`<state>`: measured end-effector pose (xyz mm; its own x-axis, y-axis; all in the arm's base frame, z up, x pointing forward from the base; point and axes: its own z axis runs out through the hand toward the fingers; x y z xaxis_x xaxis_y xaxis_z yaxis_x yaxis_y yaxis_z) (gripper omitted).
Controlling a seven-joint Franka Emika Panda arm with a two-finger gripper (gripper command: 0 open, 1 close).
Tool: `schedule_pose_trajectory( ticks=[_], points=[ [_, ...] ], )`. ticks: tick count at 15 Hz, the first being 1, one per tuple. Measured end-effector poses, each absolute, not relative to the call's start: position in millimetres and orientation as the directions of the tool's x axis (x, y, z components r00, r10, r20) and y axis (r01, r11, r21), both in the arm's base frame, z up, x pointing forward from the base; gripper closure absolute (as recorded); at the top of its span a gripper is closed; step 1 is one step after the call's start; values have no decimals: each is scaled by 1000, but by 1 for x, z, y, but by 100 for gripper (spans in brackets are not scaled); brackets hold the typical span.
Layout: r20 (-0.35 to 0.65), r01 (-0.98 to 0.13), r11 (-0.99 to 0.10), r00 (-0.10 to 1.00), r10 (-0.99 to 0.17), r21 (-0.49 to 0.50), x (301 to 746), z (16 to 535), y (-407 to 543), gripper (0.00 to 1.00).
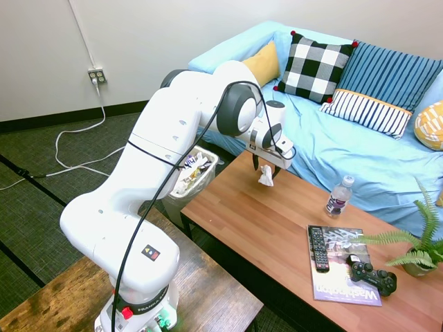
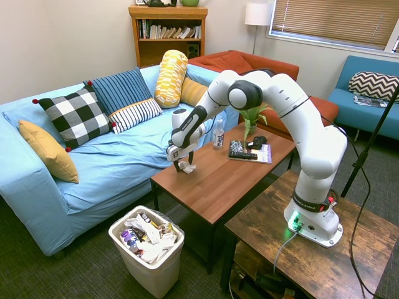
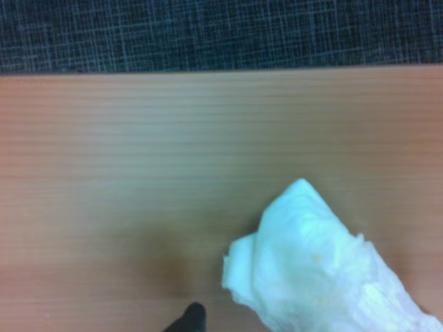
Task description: Throw the tissue in the trash bin
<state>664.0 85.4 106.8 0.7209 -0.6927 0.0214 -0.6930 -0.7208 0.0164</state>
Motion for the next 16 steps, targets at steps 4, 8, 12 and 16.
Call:
schedule_pose_trajectory(
  ticks=[4, 8, 12, 16],
  points=[
    [19, -700, -714, 714, -700, 19, 668, 96, 81, 100],
    [18, -704, -710, 711, -703, 15, 670, 95, 79, 100],
    [13, -709, -705, 705, -709, 10, 670, 95, 79, 100],
    [22, -700, -714, 713, -700, -17, 674, 119, 90, 100]
  ],
)
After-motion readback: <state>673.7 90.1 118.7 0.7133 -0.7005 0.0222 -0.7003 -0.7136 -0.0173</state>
